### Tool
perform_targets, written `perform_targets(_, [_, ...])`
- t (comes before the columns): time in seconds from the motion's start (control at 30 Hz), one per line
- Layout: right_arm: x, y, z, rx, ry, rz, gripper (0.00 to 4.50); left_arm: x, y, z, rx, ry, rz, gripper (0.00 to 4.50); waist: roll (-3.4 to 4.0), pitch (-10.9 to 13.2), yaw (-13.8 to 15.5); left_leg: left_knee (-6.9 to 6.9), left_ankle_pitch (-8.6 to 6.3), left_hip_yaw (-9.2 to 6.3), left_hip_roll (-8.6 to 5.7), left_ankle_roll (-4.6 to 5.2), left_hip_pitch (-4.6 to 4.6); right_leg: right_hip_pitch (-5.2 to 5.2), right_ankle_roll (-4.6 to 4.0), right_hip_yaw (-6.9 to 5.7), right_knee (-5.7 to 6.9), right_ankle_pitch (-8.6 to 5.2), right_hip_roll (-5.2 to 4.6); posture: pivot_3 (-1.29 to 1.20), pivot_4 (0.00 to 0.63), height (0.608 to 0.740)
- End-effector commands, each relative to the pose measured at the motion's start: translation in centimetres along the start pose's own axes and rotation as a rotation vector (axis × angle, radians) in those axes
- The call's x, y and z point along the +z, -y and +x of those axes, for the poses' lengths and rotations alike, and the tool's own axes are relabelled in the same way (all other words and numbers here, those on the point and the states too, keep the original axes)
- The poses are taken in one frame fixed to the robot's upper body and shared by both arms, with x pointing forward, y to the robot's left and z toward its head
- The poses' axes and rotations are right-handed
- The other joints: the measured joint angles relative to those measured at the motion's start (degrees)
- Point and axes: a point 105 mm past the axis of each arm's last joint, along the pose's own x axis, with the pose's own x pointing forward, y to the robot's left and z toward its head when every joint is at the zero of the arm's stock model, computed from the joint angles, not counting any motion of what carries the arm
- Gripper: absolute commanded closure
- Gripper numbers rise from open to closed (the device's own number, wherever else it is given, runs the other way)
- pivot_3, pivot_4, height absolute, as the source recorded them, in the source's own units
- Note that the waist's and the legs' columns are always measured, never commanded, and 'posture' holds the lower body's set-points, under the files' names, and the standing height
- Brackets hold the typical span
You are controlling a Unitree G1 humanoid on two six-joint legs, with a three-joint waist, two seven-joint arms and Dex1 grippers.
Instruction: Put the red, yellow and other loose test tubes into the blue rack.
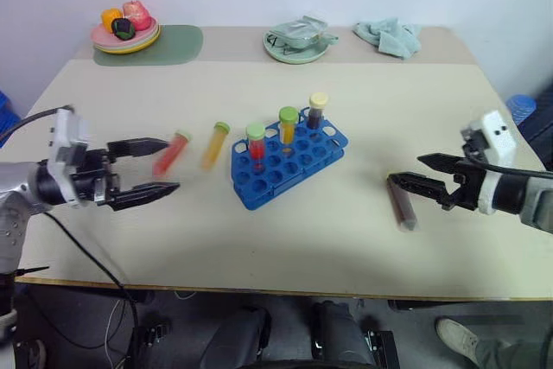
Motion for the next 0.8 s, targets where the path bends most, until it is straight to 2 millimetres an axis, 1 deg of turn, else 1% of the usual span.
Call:
perform_targets(0.03, [0.1,0.7,0.9,-0.036,-0.092,0.054,0.00,2.1,1.0,2.1,-0.163,0.038,0.061,0.05,-0.01,0.00,-0.04,0.01,0.01,0.00,0.00,-0.01,0.00,0.00,-0.01,0.00,0.00,0.01,0.00,0.00,0.150,0.740])
perform_targets(0.13, [0.1,1.7,1.7,-0.099,-0.169,0.095,0.00,2.9,1.3,3.3,-0.255,0.049,0.085,0.05,-0.01,0.00,-0.10,0.01,0.01,0.01,0.00,-0.01,-0.01,-0.01,-0.02,0.00,-0.01,0.02,0.00,0.00,0.150,0.740])
perform_targets(0.27, [-0.3,3.1,2.5,-0.176,-0.237,0.135,0.00,3.1,1.4,4.7,-0.347,0.034,0.130,0.05,0.00,0.00,-0.09,0.00,0.01,0.02,0.01,-0.01,-0.08,-0.11,-0.03,0.01,-0.02,0.02,0.02,0.00,0.150,0.740])
perform_targets(0.33, [-0.5,3.4,2.8,-0.163,-0.253,0.180,0.00,2.8,1.6,5.3,-0.379,0.019,0.143,0.05,0.00,0.00,-0.10,0.00,0.01,0.04,0.01,-0.01,-0.10,-0.11,-0.03,0.01,-0.03,0.02,0.02,0.00,0.150,0.740])
perform_targets(0.43, [-0.5,4.3,3.2,-0.185,-0.260,0.242,0.00,2.3,1.9,6.2,-0.403,0.011,0.153,0.05,0.00,0.00,-0.13,0.01,0.01,0.06,0.01,0.00,-0.10,-0.12,-0.03,0.02,-0.02,0.02,0.02,0.00,0.150,0.740])
perform_targets(0.57, [-0.2,4.5,4.0,-0.174,-0.263,0.289,0.00,1.9,2.4,6.6,-0.435,0.005,0.149,0.05,-0.01,0.01,-0.25,0.03,0.04,0.08,0.02,-0.05,-0.08,-0.14,-0.03,0.05,0.04,0.02,0.04,0.00,0.150,0.740])
perform_targets(0.8, [-1.2,4.6,4.7,-0.175,-0.337,0.314,0.00,1.9,2.8,7.0,-0.476,-0.002,0.148,0.05,-0.01,0.01,-0.17,0.04,0.05,0.10,0.06,-0.06,-0.09,-0.15,-0.03,0.06,0.06,0.03,0.07,0.00,0.150,0.740])
